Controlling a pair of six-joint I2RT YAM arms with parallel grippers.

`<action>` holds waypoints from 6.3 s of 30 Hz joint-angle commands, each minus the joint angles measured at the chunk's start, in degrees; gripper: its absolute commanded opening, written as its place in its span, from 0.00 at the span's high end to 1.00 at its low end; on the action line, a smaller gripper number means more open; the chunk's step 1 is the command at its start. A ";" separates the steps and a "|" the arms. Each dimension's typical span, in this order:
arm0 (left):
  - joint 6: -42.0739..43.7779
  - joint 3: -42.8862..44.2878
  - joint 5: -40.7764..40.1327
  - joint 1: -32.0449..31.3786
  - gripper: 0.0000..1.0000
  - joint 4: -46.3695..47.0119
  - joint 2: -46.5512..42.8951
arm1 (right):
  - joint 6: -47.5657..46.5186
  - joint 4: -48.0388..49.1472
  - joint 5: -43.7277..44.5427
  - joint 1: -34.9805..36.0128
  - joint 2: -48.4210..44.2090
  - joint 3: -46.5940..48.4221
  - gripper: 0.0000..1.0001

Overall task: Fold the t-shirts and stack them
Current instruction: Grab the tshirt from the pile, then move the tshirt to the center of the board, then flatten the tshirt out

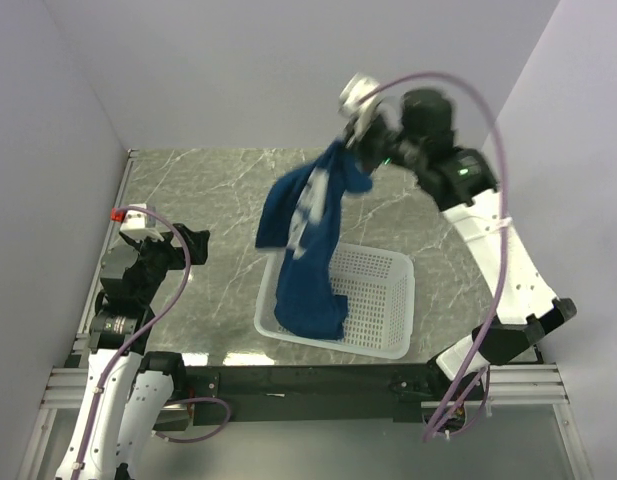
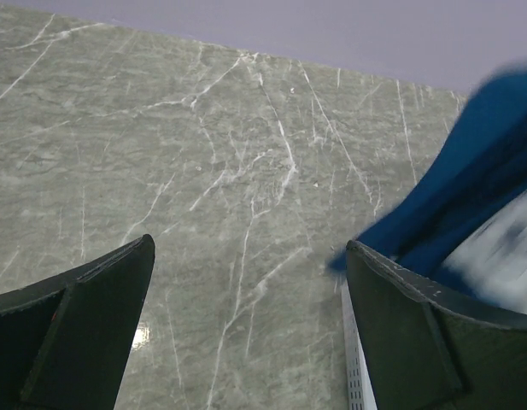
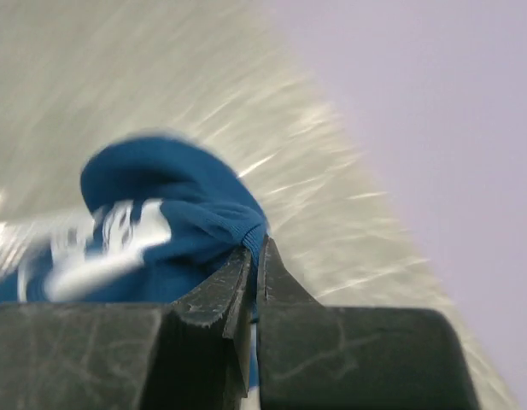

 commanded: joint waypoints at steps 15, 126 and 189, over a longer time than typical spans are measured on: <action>-0.09 -0.03 0.36 0.04 0.01 1.93 0.63 | 21.57 27.39 46.57 -6.48 9.76 18.21 1.00; -0.27 -0.30 5.46 0.04 0.01 2.81 0.63 | 27.63 32.42 37.46 -11.76 9.85 -5.53 1.00; -39.79 8.49 -25.64 -23.28 1.00 -20.38 14.26 | 7.51 15.10 -37.43 -41.64 -40.34 -64.50 0.18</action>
